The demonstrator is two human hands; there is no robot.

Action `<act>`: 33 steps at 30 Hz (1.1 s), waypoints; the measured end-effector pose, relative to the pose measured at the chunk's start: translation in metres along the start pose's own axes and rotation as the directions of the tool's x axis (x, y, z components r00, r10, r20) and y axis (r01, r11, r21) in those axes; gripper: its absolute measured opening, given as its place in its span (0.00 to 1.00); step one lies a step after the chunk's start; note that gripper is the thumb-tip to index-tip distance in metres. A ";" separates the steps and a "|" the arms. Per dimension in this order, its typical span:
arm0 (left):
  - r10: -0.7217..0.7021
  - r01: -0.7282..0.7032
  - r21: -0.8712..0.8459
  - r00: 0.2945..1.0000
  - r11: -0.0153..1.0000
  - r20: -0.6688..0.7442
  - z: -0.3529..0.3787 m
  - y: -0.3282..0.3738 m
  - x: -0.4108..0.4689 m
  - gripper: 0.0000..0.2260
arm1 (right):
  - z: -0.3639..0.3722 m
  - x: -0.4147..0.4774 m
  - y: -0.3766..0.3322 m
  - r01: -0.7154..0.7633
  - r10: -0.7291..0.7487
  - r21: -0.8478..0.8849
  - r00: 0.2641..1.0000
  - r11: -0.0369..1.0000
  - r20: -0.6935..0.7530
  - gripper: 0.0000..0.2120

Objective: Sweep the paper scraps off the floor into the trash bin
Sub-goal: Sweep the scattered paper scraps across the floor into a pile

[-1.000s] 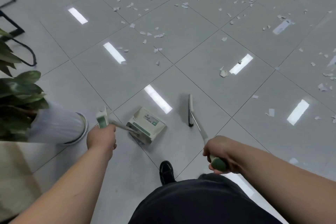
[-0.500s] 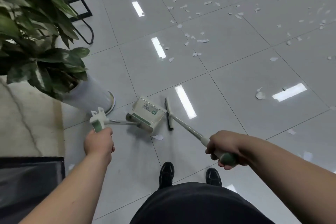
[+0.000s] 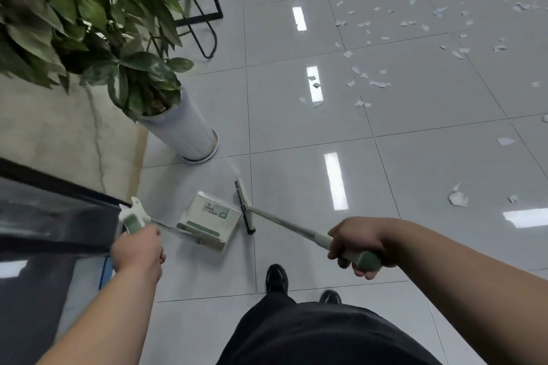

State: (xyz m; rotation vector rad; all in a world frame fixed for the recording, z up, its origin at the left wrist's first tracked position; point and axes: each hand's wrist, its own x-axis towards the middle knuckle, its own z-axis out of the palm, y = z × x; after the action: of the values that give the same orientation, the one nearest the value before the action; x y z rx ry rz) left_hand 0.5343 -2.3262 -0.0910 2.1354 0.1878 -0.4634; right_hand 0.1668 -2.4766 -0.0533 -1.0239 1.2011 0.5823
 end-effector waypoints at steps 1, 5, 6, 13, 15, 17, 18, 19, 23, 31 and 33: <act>-0.006 0.006 0.001 1.000 1.000 -0.014 -0.006 -0.004 -0.001 0.02 | -0.001 0.004 -0.003 -0.002 0.002 -0.018 1.000 1.000 0.005 0.16; -0.042 0.041 -0.017 0.996 0.999 -0.074 -0.027 -0.016 0.002 0.03 | -0.006 0.024 -0.020 -0.016 0.017 -0.094 1.000 0.995 0.011 0.16; -0.054 0.053 -0.014 0.995 0.999 -0.089 -0.032 -0.019 0.005 0.03 | -0.006 0.031 -0.024 -0.022 0.024 -0.118 1.000 0.993 0.011 0.17; -0.157 0.157 -0.012 0.975 0.987 -0.154 -0.051 -0.030 0.040 0.05 | -0.005 0.055 -0.069 -0.012 0.024 -0.236 0.999 0.972 0.045 0.11; -0.187 0.187 -0.015 0.968 0.982 -0.165 -0.056 -0.029 0.053 0.08 | -0.003 0.056 -0.088 -0.013 0.029 -0.259 0.998 0.966 0.060 0.11; -0.214 0.214 -0.017 0.963 0.977 -0.166 -0.059 -0.025 0.066 0.10 | -0.001 0.062 -0.111 -0.029 0.050 -0.282 0.996 0.959 0.068 0.14; -0.217 0.217 -0.018 0.962 0.976 -0.167 -0.059 -0.023 0.072 0.09 | 0.000 0.067 -0.123 -0.044 0.065 -0.281 0.996 0.959 0.065 0.15; -0.217 0.218 -0.011 0.962 0.976 -0.167 -0.059 -0.021 0.077 0.08 | 0.002 0.072 -0.135 -0.062 0.081 -0.272 0.995 0.960 0.058 0.16; -0.227 0.235 0.032 0.961 0.972 -0.157 -0.053 -0.015 0.093 0.04 | 0.000 0.084 -0.170 -0.129 0.132 -0.265 0.991 0.956 -0.006 0.17; -0.220 0.226 0.134 0.974 0.965 -0.060 -0.019 -0.002 0.111 0.06 | -0.044 0.080 -0.193 -0.204 0.164 -0.190 0.964 0.960 -0.207 0.17; -0.228 0.229 0.146 0.973 0.962 -0.029 -0.007 0.005 0.112 0.07 | -0.061 0.084 -0.200 -0.219 0.171 -0.165 0.950 0.962 -0.263 0.17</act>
State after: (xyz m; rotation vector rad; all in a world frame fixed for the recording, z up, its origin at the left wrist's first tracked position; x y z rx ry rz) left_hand 0.6402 -2.3280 -0.1278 2.2733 0.4220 -0.6152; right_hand 0.3290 -2.6328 -0.0679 -1.1736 1.5003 0.7545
